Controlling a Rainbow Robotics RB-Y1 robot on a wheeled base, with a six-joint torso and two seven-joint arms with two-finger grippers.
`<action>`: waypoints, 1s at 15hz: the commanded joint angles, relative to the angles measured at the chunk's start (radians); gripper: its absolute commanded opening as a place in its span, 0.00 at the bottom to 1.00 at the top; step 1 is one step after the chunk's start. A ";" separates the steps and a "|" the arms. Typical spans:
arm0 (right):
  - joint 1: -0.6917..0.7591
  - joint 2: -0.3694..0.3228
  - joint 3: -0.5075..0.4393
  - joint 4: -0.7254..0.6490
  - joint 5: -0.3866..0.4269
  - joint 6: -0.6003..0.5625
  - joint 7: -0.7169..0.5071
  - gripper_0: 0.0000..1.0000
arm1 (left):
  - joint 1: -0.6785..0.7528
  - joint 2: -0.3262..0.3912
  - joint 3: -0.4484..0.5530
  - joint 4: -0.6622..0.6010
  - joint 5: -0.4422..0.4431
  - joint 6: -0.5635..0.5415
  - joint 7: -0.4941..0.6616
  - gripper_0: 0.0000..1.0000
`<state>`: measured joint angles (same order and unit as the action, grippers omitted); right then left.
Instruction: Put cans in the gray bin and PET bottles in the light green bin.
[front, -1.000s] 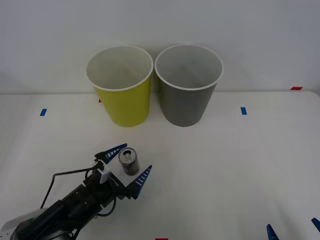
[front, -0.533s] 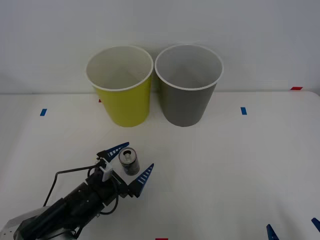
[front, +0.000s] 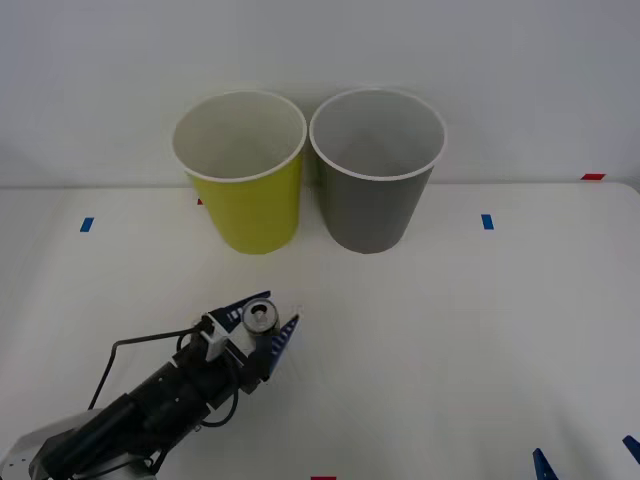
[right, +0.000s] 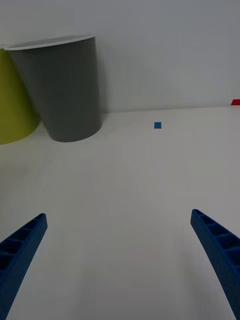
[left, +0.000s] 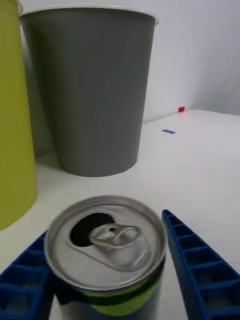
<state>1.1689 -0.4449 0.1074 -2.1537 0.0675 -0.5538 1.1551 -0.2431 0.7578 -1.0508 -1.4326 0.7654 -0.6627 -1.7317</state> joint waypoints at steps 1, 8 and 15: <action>0.000 0.000 0.000 0.000 0.000 0.000 0.000 1.00 | -0.001 0.000 0.000 0.000 -0.001 0.000 0.001 0.02; 0.000 0.000 0.000 0.000 0.000 0.000 0.000 1.00 | 0.001 0.000 0.002 0.000 0.002 0.000 0.003 0.01; 0.000 0.000 0.000 0.000 0.000 0.000 0.000 1.00 | 0.004 0.086 0.057 -0.219 0.051 0.170 0.031 0.00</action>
<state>1.1689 -0.4449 0.1074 -2.1537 0.0675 -0.5538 1.1551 -0.2406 0.8136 -1.0186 -1.5886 0.7994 -0.5548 -1.7084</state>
